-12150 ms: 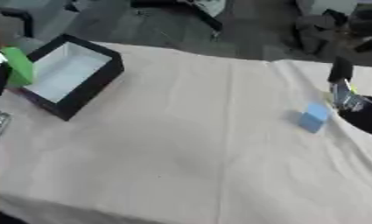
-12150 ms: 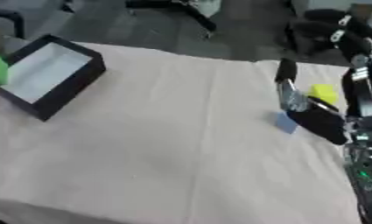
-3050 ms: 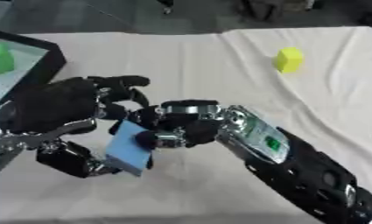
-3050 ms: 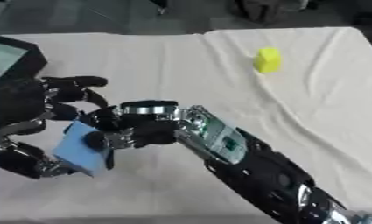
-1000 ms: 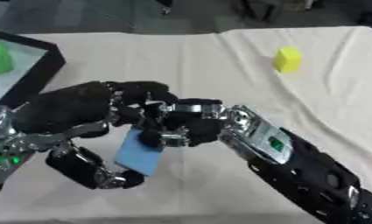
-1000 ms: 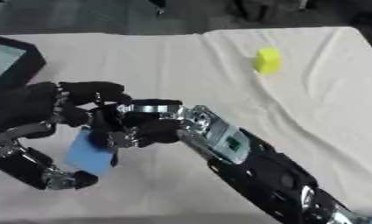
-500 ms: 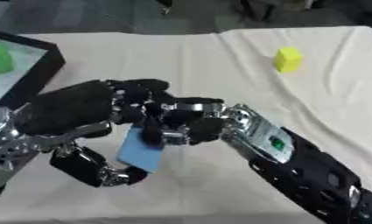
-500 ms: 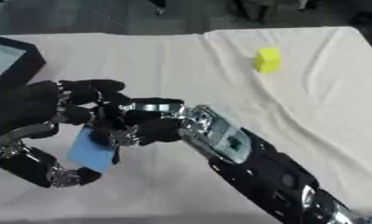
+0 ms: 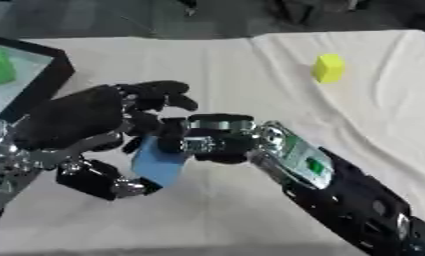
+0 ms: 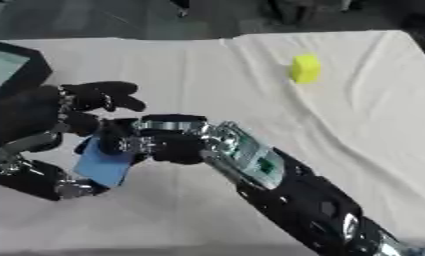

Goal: Pick up the objects with one hand, pass them to the other hand, and then place them into the box on the other side of the table.

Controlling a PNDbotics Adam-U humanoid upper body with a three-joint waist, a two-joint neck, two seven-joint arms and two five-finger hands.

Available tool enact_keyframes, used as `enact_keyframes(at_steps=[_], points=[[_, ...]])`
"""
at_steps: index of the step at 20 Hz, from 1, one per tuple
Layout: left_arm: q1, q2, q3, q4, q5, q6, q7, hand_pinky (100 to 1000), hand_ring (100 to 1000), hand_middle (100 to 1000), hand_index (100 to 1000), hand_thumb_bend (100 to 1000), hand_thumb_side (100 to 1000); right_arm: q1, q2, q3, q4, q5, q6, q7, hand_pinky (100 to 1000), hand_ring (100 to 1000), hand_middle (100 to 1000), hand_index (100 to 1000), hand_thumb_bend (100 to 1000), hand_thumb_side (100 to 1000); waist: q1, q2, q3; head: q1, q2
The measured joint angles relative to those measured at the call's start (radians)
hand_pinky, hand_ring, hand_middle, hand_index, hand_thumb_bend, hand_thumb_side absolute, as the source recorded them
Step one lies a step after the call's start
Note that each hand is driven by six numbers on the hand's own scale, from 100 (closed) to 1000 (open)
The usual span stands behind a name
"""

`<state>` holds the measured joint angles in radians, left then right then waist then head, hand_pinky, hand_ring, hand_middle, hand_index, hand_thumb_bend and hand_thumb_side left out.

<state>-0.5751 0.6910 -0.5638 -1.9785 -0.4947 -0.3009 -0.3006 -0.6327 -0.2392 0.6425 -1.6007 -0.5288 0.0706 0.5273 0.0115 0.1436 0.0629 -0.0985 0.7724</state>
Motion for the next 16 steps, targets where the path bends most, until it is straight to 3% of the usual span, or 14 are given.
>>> enact_keyframes(at_steps=[8, 16], points=[[0.066, 0.065, 0.028, -0.004, -0.039, -0.017, 0.037, 744, 1000, 865, 433, 218, 100, 0.058, 0.006, -0.039, 0.077, -0.209, -0.045, -0.035, 711, 943, 944, 1000, 121, 812, 0.005, 0.0, -0.002, 0.0, 0.0], [0.115, 0.101, 0.056, -0.005, -0.063, -0.004, 0.068, 749, 1000, 857, 436, 243, 100, 0.104, 0.007, -0.078, 0.094, -0.261, -0.065, -0.032, 713, 938, 926, 1000, 169, 817, 0.005, 0.0, -0.007, 0.0, 0.0]])
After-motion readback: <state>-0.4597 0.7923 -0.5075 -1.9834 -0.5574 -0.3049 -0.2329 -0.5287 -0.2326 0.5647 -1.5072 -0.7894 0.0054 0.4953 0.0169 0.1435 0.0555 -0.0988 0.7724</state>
